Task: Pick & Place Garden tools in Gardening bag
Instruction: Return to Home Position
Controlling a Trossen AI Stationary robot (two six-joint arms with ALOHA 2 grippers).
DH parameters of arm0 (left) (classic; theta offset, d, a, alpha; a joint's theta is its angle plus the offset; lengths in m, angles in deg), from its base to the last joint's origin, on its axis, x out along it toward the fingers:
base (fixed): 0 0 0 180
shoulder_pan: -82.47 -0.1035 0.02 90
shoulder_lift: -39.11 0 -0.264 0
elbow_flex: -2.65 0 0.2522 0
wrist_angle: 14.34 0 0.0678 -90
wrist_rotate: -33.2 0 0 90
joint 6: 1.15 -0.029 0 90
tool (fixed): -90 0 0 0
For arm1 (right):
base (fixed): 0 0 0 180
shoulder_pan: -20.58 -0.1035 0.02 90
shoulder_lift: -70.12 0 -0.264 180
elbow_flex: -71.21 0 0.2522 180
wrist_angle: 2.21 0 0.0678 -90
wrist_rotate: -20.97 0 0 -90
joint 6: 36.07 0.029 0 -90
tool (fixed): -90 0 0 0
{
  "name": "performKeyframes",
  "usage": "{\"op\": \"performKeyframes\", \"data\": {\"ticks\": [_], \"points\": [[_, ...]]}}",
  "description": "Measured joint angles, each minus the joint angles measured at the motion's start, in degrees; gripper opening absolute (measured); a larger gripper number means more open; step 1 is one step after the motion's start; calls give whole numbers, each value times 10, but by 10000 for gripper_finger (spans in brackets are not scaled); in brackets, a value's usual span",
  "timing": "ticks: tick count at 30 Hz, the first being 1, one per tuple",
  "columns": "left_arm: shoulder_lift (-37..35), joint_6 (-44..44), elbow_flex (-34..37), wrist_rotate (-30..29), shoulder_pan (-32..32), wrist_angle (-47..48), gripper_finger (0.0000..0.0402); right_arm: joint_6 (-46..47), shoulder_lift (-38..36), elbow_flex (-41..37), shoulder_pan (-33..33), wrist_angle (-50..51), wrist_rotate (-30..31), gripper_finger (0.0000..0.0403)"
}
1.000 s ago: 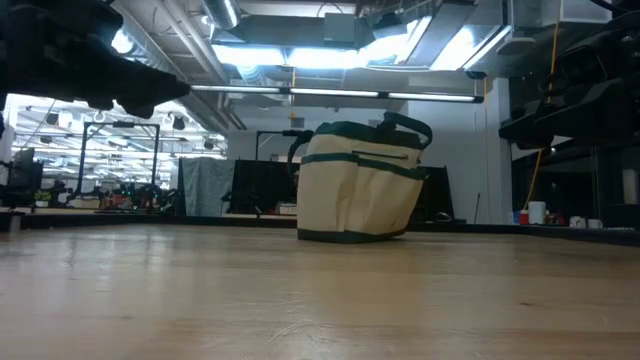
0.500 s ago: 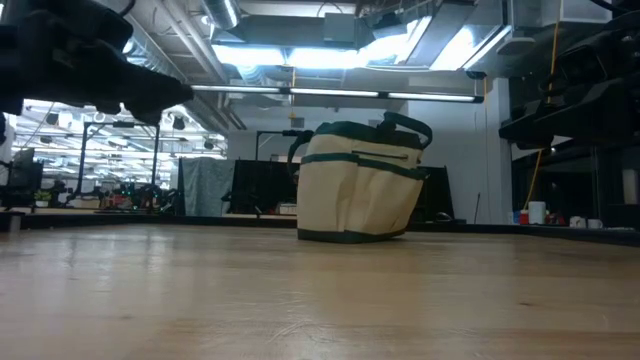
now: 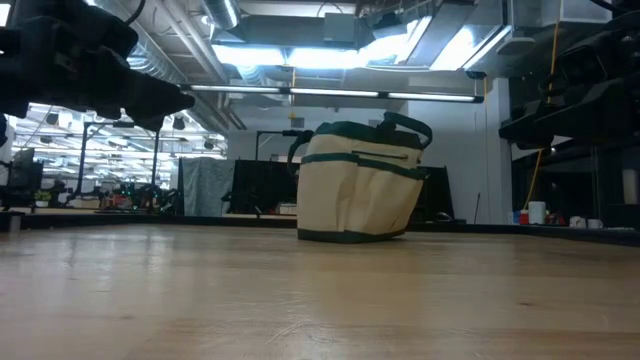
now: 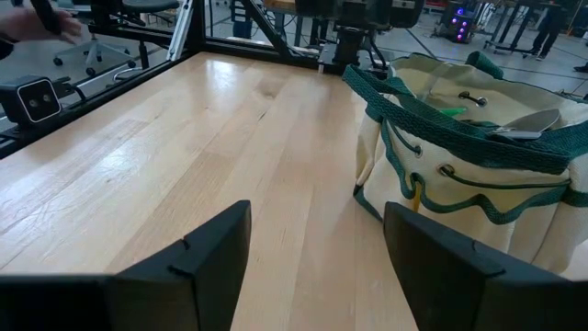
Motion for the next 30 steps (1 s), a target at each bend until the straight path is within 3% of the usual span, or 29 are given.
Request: {"op": "performKeyframes", "data": {"ticks": [6,15,30], "points": [[0,-15,0,-4,0,-8,157,0,0,0,0,0,0,250],[0,-200,0,-4,0,-18,153,0,0,0,0,0,0,250],[0,-205,0,-4,0,-17,154,0,0,0,0,0,0,250]]}}
